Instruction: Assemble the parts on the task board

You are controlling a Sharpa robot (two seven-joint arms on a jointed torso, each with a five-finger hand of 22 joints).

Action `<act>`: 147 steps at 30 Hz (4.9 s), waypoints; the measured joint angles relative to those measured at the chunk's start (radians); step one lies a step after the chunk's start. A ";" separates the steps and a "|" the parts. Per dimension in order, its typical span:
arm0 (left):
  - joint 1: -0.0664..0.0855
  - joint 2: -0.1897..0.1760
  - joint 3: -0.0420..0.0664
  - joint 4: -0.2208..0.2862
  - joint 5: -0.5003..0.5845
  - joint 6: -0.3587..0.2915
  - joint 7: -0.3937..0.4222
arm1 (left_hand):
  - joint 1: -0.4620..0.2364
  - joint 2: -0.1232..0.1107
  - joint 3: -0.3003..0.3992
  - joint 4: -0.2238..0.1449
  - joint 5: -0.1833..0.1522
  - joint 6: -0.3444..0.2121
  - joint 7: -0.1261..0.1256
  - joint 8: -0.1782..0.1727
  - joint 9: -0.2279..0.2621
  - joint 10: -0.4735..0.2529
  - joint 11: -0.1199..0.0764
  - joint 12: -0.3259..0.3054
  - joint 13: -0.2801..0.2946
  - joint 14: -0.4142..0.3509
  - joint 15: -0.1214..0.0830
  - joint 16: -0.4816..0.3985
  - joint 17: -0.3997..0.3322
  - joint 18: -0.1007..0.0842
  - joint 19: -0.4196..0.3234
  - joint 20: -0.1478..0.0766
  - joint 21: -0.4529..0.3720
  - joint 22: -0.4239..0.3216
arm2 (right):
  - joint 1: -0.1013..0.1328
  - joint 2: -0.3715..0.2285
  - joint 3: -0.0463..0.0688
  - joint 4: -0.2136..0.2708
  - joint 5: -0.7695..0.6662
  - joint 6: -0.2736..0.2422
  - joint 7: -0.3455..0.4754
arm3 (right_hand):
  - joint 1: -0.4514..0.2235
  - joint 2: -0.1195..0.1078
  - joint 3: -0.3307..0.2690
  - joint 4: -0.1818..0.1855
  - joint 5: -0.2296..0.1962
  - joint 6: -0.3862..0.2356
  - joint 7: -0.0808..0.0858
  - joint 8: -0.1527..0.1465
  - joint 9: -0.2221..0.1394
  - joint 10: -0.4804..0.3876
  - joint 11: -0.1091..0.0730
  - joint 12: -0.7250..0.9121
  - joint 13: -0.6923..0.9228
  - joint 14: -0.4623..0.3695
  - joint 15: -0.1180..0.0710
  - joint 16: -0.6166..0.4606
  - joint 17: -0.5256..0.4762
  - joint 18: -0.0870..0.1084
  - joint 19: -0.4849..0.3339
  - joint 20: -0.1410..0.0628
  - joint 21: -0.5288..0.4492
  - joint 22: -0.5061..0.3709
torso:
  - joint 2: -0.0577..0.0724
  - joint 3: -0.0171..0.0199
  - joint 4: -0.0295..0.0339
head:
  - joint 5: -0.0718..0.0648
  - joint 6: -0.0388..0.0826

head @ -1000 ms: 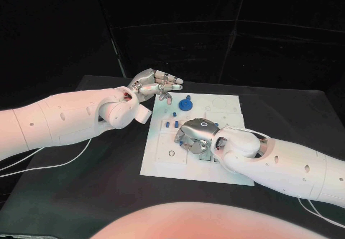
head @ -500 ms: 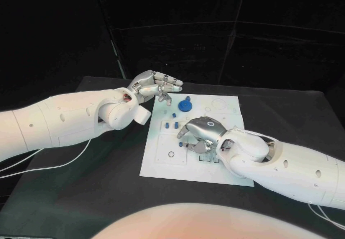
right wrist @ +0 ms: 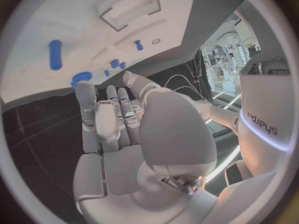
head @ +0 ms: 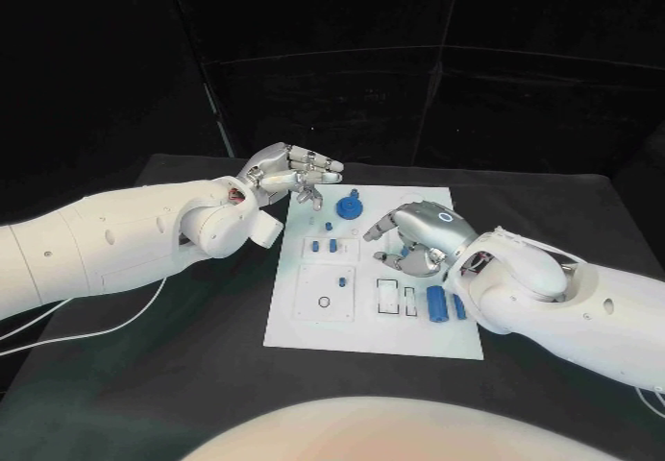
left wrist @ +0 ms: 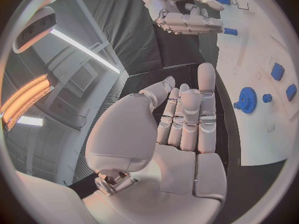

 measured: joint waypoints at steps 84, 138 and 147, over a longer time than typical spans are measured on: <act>-0.002 -0.002 -0.002 -0.004 0.000 0.010 -0.002 | 0.000 0.000 0.000 0.000 0.000 0.000 0.000 0.000 0.000 0.000 0.000 0.004 0.000 0.000 0.000 0.000 0.000 0.000 0.000 0.000 0.000 -0.002 | 0.022 0.010 0.007 -0.105 -0.029 0.251 -0.152 | 0.104 0.093 -0.129 0.161 -0.145 0.047 -0.025 0.008 0.004 0.127 -0.034 0.012 -0.008 -0.002 -0.020 0.066 0.005 -0.016 0.084 -0.023 0.024 0.076 | 0.002 0.0011 0.0018 | -0.013 0.004; -0.002 0.006 -0.002 -0.036 0.000 0.010 -0.004 | 0.000 0.000 0.000 0.000 0.000 0.000 0.000 0.000 0.000 0.000 0.000 0.003 0.000 0.000 0.000 0.000 0.000 0.000 0.000 0.000 0.000 -0.002 | 0.019 0.117 -0.007 0.024 0.177 0.132 -0.063 | 0.124 0.094 -0.045 0.134 -0.149 0.082 -0.033 0.003 0.004 0.164 -0.043 -0.020 -0.008 -0.002 -0.027 0.081 0.018 -0.016 0.098 -0.030 0.046 0.099 | 0.002 0.0000 0.0022 | 0.019 0.007; -0.002 0.006 -0.002 -0.039 0.000 0.010 -0.004 | 0.000 0.000 0.000 0.000 0.000 0.000 0.000 0.000 0.000 0.000 0.000 0.003 0.000 0.000 0.000 0.000 0.000 0.000 0.000 0.000 0.000 -0.002 | 0.007 0.172 -0.048 -0.013 0.177 0.153 -0.040 | 0.124 0.094 -0.039 0.134 -0.149 0.081 -0.034 0.000 0.003 0.164 -0.043 -0.024 -0.008 -0.002 -0.027 0.081 0.017 -0.016 0.098 -0.030 0.046 0.097 | 0.002 0.0010 0.0018 | 0.037 0.000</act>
